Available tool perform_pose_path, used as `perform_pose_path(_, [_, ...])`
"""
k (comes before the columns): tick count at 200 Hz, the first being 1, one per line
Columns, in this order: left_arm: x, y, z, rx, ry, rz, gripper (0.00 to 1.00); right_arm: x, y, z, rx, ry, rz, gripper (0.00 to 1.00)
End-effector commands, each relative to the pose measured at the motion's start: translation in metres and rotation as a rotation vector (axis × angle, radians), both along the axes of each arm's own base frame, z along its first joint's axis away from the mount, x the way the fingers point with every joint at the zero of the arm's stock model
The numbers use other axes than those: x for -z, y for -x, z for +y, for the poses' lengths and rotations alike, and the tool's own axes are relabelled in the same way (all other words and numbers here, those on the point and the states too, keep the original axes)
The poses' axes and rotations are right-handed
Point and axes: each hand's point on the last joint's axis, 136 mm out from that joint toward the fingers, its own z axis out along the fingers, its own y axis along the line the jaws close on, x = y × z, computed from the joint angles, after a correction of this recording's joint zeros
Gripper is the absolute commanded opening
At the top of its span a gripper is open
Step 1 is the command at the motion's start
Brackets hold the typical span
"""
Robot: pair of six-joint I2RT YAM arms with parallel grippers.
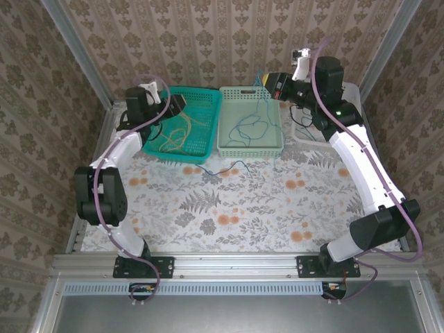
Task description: Untangle the cables
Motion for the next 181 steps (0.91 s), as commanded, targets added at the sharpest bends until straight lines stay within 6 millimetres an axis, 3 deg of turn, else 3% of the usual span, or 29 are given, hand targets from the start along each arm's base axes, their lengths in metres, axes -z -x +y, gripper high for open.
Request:
perform_pose_path(1, [-0.015, 0.009, 0.004, -0.044, -0.125, -0.029, 0.71, -0.046, 0.013, 0.005, -0.041, -0.066, -0.119, 0.0])
perform_pose_path(37, [-0.034, 0.017, -0.012, -0.114, -0.375, -0.078, 1.0, -0.059, 0.021, 0.006, -0.044, -0.086, -0.149, 0.0])
perform_pose_path(79, [-0.045, 0.023, -0.008, -0.19, -0.417, -0.093, 1.0, -0.071, 0.023, 0.001, -0.017, -0.075, -0.185, 0.0])
perform_pose_path(101, [-0.06, 0.035, -0.02, -0.18, -0.464, -0.165, 1.0, -0.072, 0.016, 0.004, -0.02, -0.09, -0.192, 0.0])
perform_pose_path(137, [-0.077, 0.051, -0.061, -0.04, -0.451, -0.276, 0.99, -0.074, -0.007, 0.004, 0.015, -0.132, -0.236, 0.0])
perform_pose_path(181, [-0.064, 0.056, -0.071, 0.008, -0.435, -0.259, 0.97, -0.067, -0.049, -0.013, 0.129, -0.188, -0.258, 0.0])
